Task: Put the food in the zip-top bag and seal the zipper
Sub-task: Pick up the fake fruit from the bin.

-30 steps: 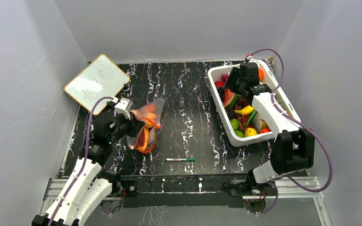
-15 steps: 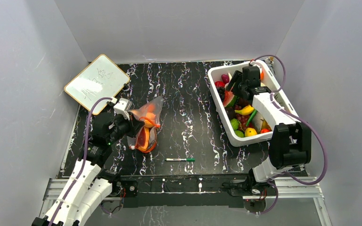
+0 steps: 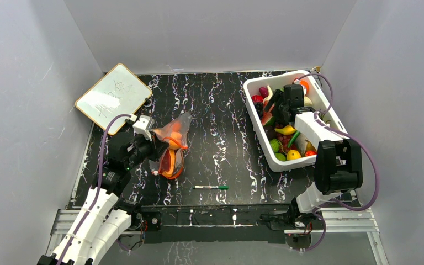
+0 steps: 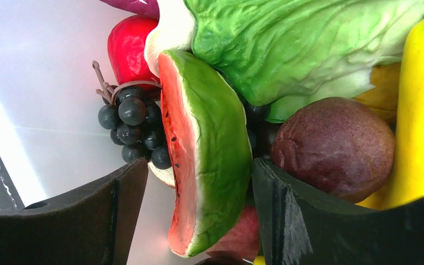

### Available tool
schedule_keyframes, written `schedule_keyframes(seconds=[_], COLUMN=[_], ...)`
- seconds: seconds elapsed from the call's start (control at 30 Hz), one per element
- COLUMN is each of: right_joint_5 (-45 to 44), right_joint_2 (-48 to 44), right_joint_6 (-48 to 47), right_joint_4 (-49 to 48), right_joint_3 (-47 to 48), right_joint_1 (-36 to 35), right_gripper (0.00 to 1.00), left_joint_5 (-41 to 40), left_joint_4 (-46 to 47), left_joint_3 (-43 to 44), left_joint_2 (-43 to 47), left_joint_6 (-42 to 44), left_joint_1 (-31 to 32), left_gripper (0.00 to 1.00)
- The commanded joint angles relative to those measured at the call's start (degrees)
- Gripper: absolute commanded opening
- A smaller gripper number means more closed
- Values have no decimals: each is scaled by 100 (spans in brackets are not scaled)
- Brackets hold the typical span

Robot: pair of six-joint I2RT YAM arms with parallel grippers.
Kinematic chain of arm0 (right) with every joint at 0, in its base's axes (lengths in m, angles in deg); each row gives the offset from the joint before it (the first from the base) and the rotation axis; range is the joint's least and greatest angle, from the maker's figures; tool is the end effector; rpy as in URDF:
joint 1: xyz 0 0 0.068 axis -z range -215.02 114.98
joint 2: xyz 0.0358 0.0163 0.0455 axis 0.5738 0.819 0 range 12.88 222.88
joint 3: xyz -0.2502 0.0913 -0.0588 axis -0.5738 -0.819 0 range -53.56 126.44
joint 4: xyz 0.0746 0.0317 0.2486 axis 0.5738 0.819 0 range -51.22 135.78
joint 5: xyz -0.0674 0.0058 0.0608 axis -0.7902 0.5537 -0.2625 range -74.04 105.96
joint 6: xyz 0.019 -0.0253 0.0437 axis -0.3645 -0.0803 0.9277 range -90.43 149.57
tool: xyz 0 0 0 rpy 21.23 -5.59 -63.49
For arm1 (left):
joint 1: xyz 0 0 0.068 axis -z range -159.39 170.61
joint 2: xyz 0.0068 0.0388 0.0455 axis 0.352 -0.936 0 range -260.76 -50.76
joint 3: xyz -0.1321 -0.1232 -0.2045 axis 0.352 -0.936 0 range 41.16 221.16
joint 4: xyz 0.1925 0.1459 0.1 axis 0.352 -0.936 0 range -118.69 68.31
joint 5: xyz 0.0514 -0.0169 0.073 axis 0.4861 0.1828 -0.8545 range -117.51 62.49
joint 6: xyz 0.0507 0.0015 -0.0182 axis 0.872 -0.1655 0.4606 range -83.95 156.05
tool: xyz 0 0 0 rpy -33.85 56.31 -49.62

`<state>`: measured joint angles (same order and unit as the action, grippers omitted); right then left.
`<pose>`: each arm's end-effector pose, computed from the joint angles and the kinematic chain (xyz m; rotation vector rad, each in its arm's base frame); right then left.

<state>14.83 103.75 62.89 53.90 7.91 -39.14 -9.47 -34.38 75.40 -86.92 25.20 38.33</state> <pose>0.3443 0.0241 0.2325 0.6061 2.2884 0.2963 0.1471 -0.0586 0.2939 0.3366 1.8293 -0.6361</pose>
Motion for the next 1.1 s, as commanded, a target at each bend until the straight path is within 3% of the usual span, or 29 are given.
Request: schedule_keyframes(seconds=[0.0, 0.13, 0.4, 0.8, 1.07], right_joint_5=[97, 142, 316, 626, 389], right_joint_2=[-42, -28, -109, -633, -894], right_joint_6=[148, 178, 420, 666, 392], right_joint_4=[-459, -532, -791, -1682, -1397], right_joint_3=[-62, -83, -286, -826, -712], right_joint_1=[17, 33, 52, 108, 105], right_gripper=[65, 62, 65, 34, 25], left_joint_5=[85, 52, 28, 15, 50], left_joint_4=[83, 75, 65, 73, 82], left_joint_3=[125, 115, 110, 107, 109], left_joint_2=[57, 81, 101, 101, 64], left_joint_6=[66, 66, 66, 66, 61], left_joint_1=[0, 1, 1, -4, -2], left_gripper=[0, 0, 0, 0, 0])
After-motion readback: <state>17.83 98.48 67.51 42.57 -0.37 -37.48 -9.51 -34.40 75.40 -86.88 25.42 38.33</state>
